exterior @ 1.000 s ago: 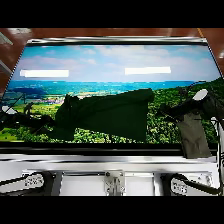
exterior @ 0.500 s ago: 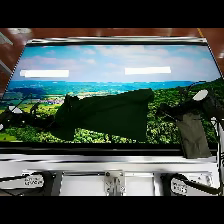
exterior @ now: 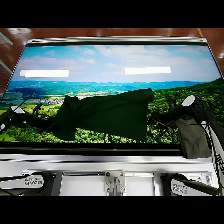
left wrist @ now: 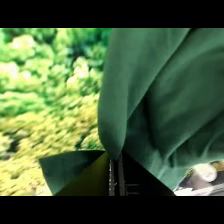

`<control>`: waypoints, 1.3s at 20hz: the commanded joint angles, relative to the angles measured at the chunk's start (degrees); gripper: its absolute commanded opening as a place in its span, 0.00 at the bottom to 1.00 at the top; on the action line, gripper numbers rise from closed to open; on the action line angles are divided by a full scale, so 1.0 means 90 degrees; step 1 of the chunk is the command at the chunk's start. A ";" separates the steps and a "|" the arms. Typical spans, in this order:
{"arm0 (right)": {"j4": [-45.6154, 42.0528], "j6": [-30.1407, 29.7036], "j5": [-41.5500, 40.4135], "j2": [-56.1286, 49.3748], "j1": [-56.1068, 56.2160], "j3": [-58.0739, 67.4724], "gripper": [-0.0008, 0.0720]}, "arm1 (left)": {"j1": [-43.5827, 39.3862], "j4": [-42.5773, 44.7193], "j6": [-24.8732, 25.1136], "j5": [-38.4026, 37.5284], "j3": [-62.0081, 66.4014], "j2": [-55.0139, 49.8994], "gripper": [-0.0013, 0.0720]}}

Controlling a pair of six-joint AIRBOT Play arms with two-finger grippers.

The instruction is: Fold the shirts.

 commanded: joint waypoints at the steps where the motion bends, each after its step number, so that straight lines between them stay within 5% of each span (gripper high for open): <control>1: 0.0039 0.0066 0.0097 0.0002 -0.0053 -0.0539 0.82 | -0.0012 -0.0146 0.0160 -0.0216 0.0029 0.0272 0.07; 11: 0.1557 0.0301 -0.2093 0.0002 0.1037 -0.1518 0.82 | -0.0134 -0.0374 0.0204 -0.0226 0.0029 0.1112 0.07; 12: 0.1671 0.0308 -0.2208 0.0002 0.1132 -0.1518 0.75 | -0.0134 -0.0374 0.0204 -0.0226 0.0029 0.1256 0.07; 15: 0.2142 0.0187 -0.2203 0.0010 0.1260 -0.1511 0.11 | -0.0131 -0.0537 0.0202 -0.0282 0.0044 0.1698 0.07; 20: 0.2790 -0.1690 -0.1574 0.0981 0.1093 -0.0304 0.10 | -0.0134 -0.1248 0.0272 -0.0289 0.1146 0.3223 0.07; 23: 0.2778 -0.1936 -0.1719 0.2210 0.0546 0.1324 0.10 | -0.0131 -0.1698 0.0267 0.0029 0.2880 0.4240 0.07; 26: 0.2336 -0.1651 -0.2021 0.3215 -0.0036 0.3252 0.10 | -0.0131 -0.1758 0.0250 0.1396 0.4804 0.5085 0.07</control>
